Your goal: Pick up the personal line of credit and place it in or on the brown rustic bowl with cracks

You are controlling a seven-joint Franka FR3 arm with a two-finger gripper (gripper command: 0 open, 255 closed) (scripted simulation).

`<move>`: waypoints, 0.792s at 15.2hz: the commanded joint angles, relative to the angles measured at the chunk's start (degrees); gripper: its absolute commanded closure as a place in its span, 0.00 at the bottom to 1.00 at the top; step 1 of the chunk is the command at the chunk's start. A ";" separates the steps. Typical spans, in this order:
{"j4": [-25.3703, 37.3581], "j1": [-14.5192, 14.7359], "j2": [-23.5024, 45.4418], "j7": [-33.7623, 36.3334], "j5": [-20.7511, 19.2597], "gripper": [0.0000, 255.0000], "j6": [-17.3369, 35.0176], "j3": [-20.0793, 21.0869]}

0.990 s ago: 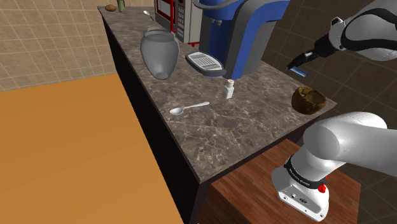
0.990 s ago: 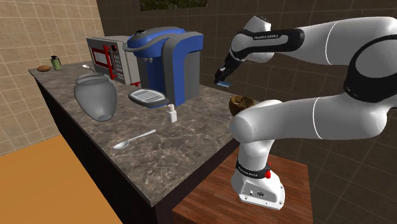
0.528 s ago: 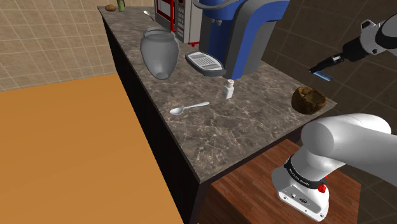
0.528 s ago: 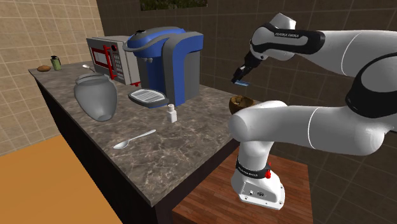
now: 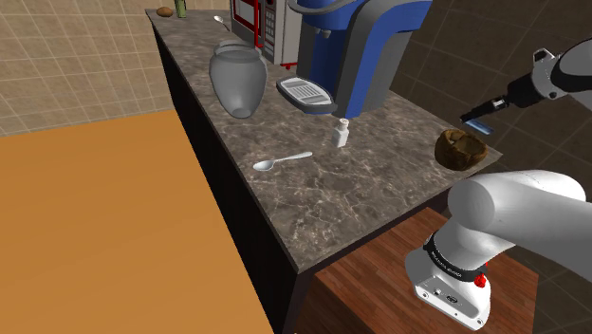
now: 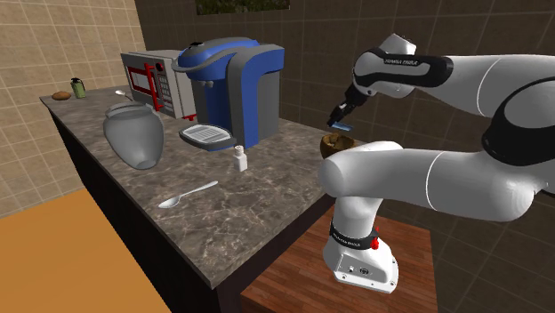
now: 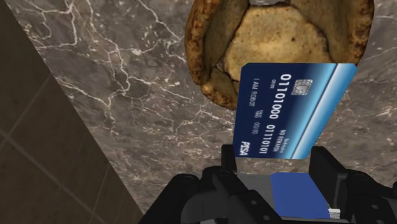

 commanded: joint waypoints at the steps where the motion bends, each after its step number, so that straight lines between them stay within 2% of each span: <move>1: -1.14 -0.41 0.36 -0.57 -0.74 1.00 1.38 -1.13; 8: -5.32 -1.95 1.95 -2.47 -3.40 1.00 6.52 -5.06; 12: -5.67 -2.08 2.16 -2.65 -3.64 1.00 7.03 -5.44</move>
